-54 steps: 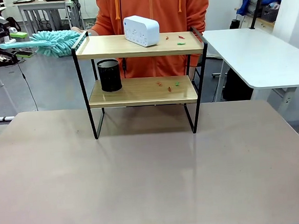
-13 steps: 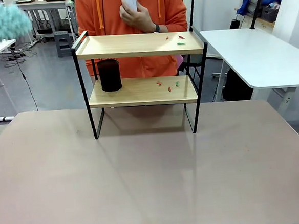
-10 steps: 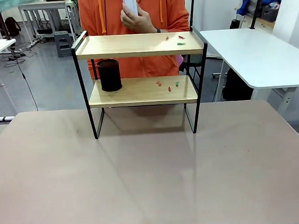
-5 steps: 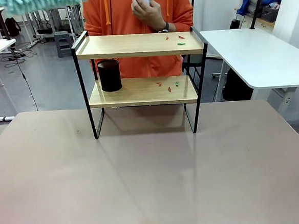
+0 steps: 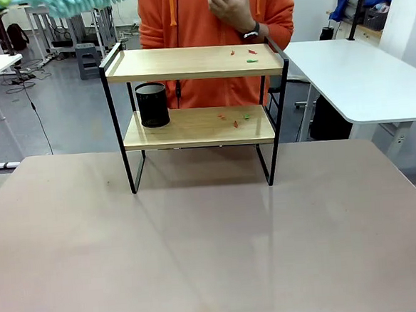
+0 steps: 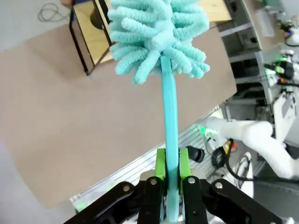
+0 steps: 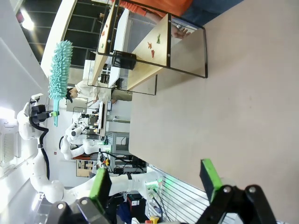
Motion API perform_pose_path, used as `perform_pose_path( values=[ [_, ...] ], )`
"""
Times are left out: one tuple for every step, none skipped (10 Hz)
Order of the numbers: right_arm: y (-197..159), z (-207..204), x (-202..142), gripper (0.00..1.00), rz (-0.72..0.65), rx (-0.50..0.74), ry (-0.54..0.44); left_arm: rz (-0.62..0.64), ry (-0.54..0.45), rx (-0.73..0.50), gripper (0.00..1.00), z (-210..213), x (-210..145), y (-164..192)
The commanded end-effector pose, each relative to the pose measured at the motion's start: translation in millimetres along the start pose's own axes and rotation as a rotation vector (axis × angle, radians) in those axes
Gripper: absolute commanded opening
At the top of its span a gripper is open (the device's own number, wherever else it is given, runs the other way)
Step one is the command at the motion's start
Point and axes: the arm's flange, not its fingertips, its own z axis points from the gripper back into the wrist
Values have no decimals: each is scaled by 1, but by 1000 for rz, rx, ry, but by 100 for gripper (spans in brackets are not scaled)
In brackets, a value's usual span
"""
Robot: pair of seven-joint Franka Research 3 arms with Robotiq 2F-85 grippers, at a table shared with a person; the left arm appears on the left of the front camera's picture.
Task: Clean the shelf.
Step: Clean the specific tier of the Shelf with the Duster once objects are removed.
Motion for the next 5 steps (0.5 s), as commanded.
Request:
perform_pose_path(
  values=[
    [2, -1, 2, 100, 27, 20, -14, 22, 36, 40, 13, -28, 13, -9],
    [2, -1, 2, 100, 27, 20, -14, 16, 83, 61, 13, -47, 29, -17],
    [2, -1, 2, 100, 27, 20, -14, 19, 109, 72, 13, -64, 44, -23],
    [2, -1, 2, 100, 27, 20, -14, 19, 132, 96, 13, -78, 56, -30],
    [2, -1, 2, 100, 27, 20, -14, 30, 123, 118, 13, -91, 69, -37]
  ],
)
